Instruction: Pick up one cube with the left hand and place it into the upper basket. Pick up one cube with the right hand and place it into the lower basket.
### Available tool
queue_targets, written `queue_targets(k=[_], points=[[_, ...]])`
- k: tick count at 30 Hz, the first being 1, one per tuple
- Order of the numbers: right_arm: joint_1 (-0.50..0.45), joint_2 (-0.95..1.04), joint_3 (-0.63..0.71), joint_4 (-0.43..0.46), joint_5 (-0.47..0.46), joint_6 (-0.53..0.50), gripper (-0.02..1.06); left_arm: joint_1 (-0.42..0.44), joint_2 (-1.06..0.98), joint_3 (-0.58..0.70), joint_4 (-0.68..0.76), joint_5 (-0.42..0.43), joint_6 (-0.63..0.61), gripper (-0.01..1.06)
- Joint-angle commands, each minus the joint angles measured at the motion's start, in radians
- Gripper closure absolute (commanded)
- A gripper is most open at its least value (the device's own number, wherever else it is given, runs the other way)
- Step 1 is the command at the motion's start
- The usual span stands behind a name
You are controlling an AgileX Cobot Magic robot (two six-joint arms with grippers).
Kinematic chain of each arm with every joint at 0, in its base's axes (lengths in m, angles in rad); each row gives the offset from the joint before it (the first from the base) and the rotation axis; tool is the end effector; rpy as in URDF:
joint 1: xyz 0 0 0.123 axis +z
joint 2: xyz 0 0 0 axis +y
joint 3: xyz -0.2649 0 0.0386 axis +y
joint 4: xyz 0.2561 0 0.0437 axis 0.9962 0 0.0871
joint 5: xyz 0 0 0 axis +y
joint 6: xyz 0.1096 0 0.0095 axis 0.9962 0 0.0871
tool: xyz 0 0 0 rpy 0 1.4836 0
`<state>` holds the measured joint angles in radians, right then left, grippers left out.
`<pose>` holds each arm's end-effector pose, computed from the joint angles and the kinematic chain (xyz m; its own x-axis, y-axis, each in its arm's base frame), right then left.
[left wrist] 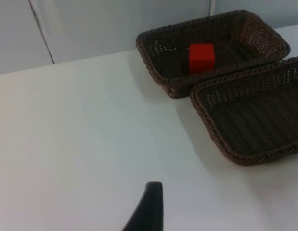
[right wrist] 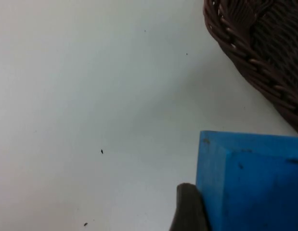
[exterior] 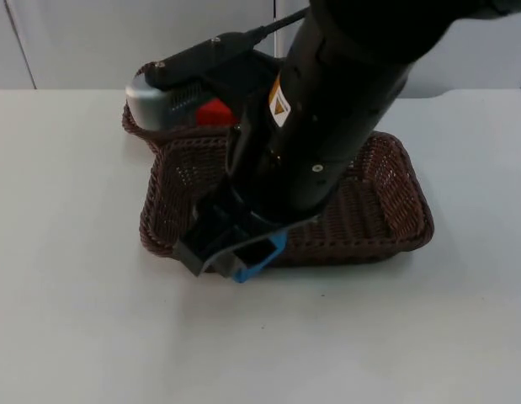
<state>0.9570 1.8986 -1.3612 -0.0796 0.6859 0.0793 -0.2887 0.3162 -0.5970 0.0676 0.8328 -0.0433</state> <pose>0.2410 0.3324 0.1682 -0.5361 -0.7303 -0.4233 -0.7948 0.6056 -0.0382 0.0902 -0.0210 0.3058 -0.4282 0.1295 -0.8944 0.2425 0.9699 0.0243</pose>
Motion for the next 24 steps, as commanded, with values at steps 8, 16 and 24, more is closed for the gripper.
queue_targets(k=[8,16,24], points=[[0.006,-0.013,-0.005,-0.028,0.002,0.002,1.05,0.0,-0.005,0.004,0.003,-0.001,-0.006,0.22],[-0.013,-0.015,-0.005,-0.058,0.006,0.002,1.05,0.0,-0.005,0.004,0.01,-0.001,-0.006,0.22],[-0.103,-0.031,-0.005,-0.048,0.017,0.002,1.05,0.0,-0.005,0.004,0.012,-0.003,-0.006,0.22]])
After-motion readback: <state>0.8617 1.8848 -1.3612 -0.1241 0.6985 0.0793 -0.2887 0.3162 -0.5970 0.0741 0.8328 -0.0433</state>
